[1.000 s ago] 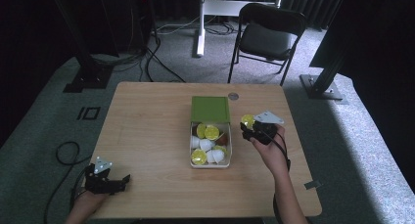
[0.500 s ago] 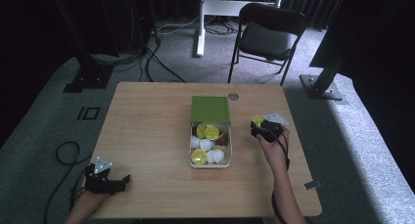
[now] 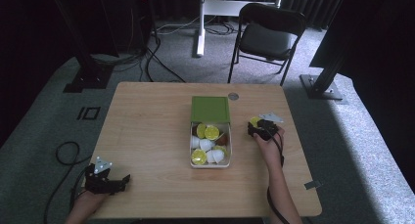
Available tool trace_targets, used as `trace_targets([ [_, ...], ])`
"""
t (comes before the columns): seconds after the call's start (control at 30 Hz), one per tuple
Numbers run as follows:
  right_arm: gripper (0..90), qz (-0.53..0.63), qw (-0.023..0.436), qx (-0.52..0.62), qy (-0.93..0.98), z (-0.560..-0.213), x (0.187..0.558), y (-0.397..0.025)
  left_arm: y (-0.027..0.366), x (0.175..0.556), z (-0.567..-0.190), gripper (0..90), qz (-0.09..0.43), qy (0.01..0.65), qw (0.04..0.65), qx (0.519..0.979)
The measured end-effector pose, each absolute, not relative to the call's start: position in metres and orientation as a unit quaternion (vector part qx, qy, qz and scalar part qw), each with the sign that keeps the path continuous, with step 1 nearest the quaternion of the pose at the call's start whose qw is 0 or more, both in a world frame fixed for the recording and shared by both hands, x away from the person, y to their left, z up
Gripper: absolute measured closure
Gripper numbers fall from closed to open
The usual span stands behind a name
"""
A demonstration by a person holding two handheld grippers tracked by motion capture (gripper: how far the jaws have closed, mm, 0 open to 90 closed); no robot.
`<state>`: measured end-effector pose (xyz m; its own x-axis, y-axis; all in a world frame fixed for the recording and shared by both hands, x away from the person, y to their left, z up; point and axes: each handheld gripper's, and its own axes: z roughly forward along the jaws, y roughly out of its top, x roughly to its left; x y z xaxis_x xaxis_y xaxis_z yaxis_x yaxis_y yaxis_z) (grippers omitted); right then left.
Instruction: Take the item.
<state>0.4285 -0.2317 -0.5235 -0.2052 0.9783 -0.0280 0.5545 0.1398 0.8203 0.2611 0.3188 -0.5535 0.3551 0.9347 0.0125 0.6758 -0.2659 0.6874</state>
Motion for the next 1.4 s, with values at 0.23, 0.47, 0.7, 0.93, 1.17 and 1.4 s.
trace_targets([
  [0.23,38.0,0.342,0.29,0.557,0.699,-0.532,0.437,-0.227,0.319,0.261,-0.553,0.4,0.215,0.526,0.301,0.766],
  [0.47,37.9,0.33,0.281,0.564,0.702,-0.54,0.44,-0.228,0.319,0.261,-0.554,0.5,0.215,0.526,0.301,0.766],
  [0.7,37.8,0.327,0.277,0.566,0.704,-0.541,0.442,-0.23,0.319,0.261,-0.554,0.5,0.215,0.526,0.301,0.766],
  [0.93,29.9,0.335,0.266,0.559,0.711,-0.538,0.443,-0.23,0.319,0.261,-0.553,0.5,0.215,0.526,0.301,0.766],
  [1.17,19.6,0.343,0.262,0.54,0.723,-0.527,0.441,-0.229,0.319,0.261,-0.553,0.5,0.215,0.526,0.301,0.766],
  [1.4,13.8,0.355,0.264,0.529,0.724,-0.517,0.433,-0.231,0.319,0.261,-0.554,0.5,0.215,0.526,0.301,0.766],
])
